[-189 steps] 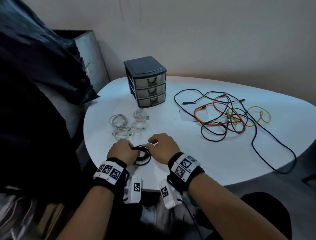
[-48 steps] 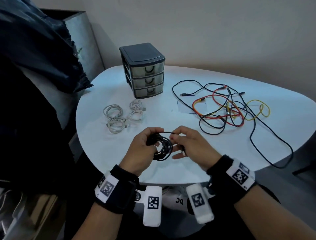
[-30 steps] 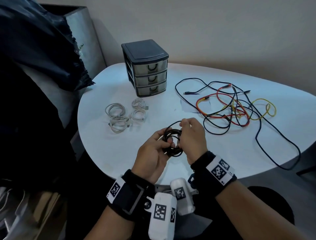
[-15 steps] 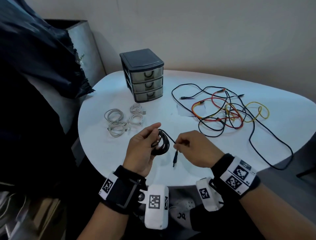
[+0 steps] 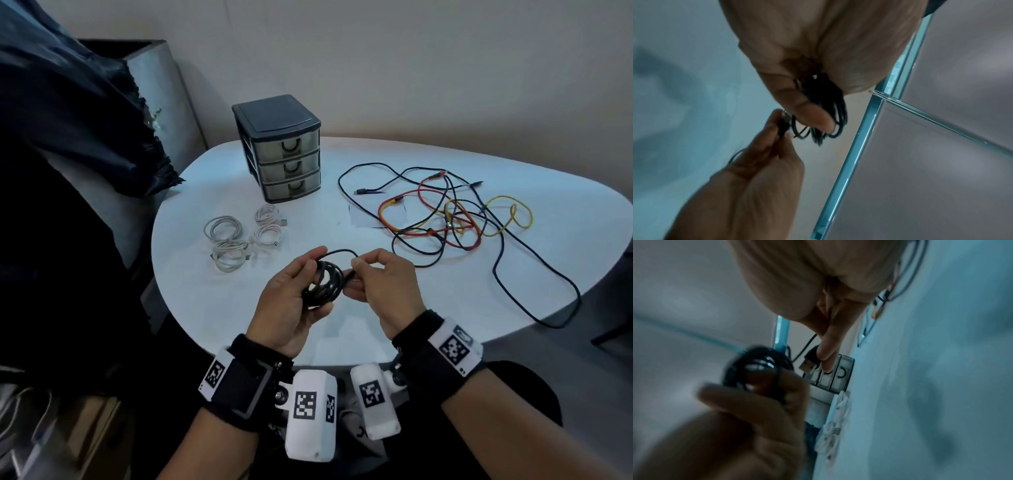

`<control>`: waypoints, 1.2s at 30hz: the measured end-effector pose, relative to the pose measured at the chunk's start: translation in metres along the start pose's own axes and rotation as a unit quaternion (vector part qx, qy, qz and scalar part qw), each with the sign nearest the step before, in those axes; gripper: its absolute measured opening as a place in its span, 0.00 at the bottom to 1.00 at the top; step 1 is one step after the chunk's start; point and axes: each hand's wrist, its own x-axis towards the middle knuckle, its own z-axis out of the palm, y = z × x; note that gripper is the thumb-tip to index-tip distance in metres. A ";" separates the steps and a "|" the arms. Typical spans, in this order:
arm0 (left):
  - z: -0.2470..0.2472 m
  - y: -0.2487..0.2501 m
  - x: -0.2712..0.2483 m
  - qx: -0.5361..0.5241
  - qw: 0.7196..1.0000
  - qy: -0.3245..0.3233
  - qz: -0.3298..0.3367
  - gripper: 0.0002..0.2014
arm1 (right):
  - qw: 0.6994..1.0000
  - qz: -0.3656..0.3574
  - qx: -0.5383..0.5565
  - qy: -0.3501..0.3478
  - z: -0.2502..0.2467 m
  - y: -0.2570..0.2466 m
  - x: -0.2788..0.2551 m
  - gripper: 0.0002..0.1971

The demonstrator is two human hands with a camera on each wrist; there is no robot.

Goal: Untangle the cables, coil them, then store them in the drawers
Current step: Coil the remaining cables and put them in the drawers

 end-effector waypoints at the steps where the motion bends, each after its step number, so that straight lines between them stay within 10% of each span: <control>1: 0.003 0.000 -0.002 -0.001 1.000 -0.003 0.005 0.12 | 1.000 -0.011 -0.011 0.009 0.001 0.000 0.000 0.06; 5: 0.006 -0.005 0.001 0.105 0.987 0.058 0.103 0.13 | 0.998 0.028 0.048 -0.004 0.004 -0.004 -0.004 0.06; 19: -0.009 -0.024 0.011 0.446 0.803 0.148 0.368 0.18 | 0.961 0.126 0.118 -0.216 0.013 -0.007 -0.020 0.13; 26: -0.025 -0.010 0.020 0.382 0.897 0.018 0.222 0.08 | 0.960 -0.012 -0.212 -0.181 0.004 -0.006 -0.020 0.03; 33: -0.020 0.003 0.020 0.288 0.949 0.063 0.108 0.21 | 0.920 -0.180 -0.309 -0.157 -0.002 -0.001 -0.011 0.14; 36: -0.019 0.009 0.025 0.199 0.966 0.121 0.110 0.22 | 0.852 -0.304 -0.411 -0.115 0.002 0.014 -0.022 0.15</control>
